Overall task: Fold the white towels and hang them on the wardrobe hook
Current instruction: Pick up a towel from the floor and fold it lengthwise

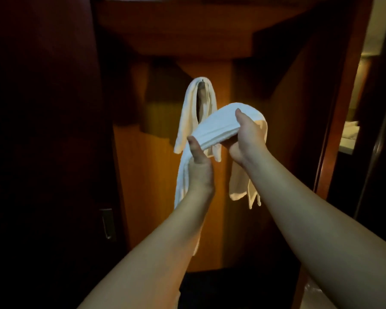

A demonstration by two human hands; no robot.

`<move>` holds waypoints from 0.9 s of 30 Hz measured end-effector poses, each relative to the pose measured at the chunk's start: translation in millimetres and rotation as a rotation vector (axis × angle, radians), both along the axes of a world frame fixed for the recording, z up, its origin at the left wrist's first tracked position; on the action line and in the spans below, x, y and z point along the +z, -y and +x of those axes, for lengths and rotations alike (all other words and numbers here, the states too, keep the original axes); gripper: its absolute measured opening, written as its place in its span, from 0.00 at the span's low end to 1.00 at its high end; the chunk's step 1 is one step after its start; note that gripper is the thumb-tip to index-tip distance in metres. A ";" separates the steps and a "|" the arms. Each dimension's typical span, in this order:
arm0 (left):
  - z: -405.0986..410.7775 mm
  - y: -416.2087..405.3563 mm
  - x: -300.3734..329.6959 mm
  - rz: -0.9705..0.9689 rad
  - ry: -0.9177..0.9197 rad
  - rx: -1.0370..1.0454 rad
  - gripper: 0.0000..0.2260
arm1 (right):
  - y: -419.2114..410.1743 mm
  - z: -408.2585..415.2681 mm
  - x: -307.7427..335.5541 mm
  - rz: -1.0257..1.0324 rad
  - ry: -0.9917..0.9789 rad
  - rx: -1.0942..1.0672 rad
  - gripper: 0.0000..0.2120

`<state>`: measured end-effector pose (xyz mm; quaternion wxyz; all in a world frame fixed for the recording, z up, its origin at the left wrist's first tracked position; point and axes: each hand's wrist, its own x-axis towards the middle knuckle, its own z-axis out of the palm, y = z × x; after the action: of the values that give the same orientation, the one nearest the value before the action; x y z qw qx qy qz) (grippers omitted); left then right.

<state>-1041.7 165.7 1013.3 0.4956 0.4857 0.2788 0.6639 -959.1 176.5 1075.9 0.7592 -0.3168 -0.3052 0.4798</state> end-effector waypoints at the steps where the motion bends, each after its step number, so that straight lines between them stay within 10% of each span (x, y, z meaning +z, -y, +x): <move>1: -5.9 -10.9 7.4 -0.012 0.044 0.038 0.27 | -9.8 1.3 0.4 -0.005 0.068 -0.042 0.20; 8: -36.6 -79.5 52.5 -0.092 0.084 0.151 0.11 | -59.8 2.3 13.4 0.015 0.137 -0.175 0.12; 19: -78.7 -172.3 124.6 0.144 -0.275 -0.054 0.23 | -127.2 25.0 79.8 0.078 0.308 -0.297 0.07; 27: -72.9 -267.8 182.5 0.185 -0.273 -0.218 0.33 | -229.0 65.6 130.0 0.189 0.557 -0.188 0.35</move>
<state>-1114.6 433.5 1195.9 0.4755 0.6419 0.2270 0.5571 -893.5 405.5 1205.9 0.7135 -0.3908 -0.5142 0.2715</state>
